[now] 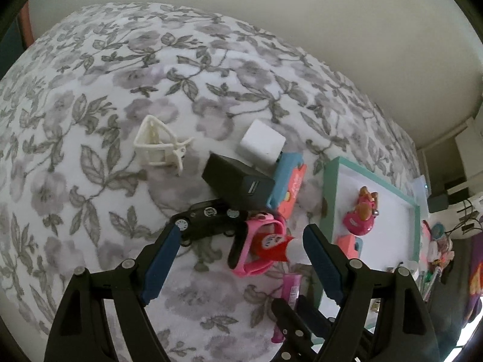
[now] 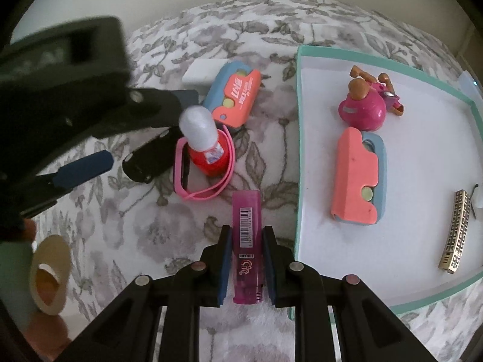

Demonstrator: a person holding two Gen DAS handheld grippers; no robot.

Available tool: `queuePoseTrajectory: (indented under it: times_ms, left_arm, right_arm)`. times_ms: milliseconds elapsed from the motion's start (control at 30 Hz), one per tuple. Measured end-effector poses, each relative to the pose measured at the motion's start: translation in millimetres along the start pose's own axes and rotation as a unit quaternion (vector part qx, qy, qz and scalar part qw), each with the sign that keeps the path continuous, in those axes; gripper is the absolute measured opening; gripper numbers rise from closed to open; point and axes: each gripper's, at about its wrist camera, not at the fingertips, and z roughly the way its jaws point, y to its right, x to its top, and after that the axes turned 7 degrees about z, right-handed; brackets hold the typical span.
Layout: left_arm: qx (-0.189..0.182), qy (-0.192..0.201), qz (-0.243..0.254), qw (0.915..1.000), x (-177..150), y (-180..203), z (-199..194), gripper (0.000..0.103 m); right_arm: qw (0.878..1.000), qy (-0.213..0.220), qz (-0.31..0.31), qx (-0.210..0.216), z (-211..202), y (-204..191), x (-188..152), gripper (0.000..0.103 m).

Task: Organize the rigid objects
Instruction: 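Grasp the white-capped red bottle with the left tool while the right tool lifts the lipstick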

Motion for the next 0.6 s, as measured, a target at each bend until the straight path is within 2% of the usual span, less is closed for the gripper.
queuePoseTrajectory:
  times_ms: [200,300,367,500,600]
  left_arm:
    - [-0.001,0.011,0.008,0.9999,0.2,3.0,-7.2,0.082]
    - [-0.01,0.005,0.015,0.9998,-0.4,7.4,-4.5,0.079]
    - [-0.011,0.0,0.021,0.9997,-1.2,10.0,-2.8,0.065]
    - [-0.016,-0.007,0.031,0.9994,-2.4,15.5,1.1,0.061]
    - [-0.015,-0.005,0.044,0.9989,-2.7,20.6,1.0,0.048]
  right_arm:
    - [1.0,0.004,0.009,0.016,-10.8,10.8,-0.2,0.021]
    - [1.0,0.009,0.013,0.017,-16.0,15.1,-0.7,0.021]
    - [1.0,0.01,0.02,0.021,-19.5,20.9,-0.2,0.021]
    - [0.999,0.015,0.033,0.028,-27.2,32.9,2.1,0.021]
    - [0.999,0.019,0.038,0.034,-32.7,36.9,2.7,0.021]
